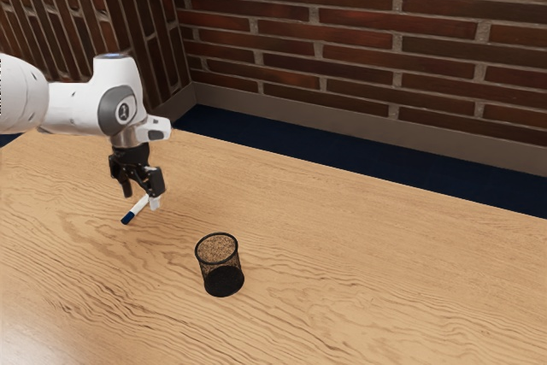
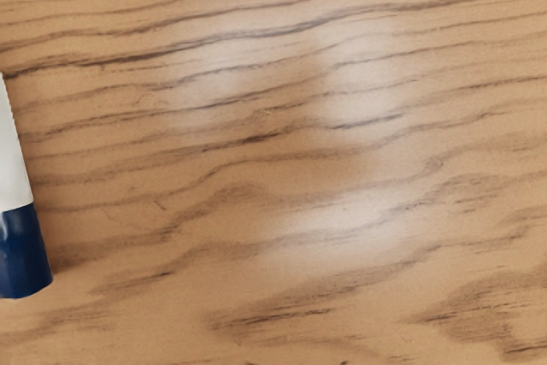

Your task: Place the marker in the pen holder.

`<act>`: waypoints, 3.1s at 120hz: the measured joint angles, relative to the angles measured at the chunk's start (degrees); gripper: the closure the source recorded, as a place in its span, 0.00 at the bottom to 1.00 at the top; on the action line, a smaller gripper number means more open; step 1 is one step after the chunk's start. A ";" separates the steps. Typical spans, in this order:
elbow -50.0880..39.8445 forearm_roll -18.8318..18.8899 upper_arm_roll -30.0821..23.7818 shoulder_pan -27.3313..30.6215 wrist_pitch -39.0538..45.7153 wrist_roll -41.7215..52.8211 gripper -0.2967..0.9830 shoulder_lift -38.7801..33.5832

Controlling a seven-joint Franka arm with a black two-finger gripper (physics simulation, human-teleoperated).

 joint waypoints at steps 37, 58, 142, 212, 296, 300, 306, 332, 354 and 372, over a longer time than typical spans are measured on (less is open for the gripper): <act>1.25 -4.01 0.55 3.17 7.20 2.74 0.25 6.89; 1.21 -5.16 0.58 4.45 8.59 4.15 0.25 7.51; 0.94 -4.98 1.24 6.21 9.61 7.23 0.25 8.69; 3.74 -5.43 0.47 6.42 9.73 8.35 0.39 11.68; 3.74 -4.97 0.14 6.33 11.38 8.45 0.79 12.08; 3.70 -4.85 0.13 6.29 11.45 8.34 0.80 12.03; 3.70 -4.76 0.13 6.23 11.52 8.20 0.82 11.89; 3.67 -4.09 -0.64 5.46 11.47 7.48 0.84 8.62; 3.78 -3.27 -1.87 2.69 11.03 6.52 0.85 3.07; 3.81 -3.04 -2.56 -1.49 9.93 5.81 0.84 -1.49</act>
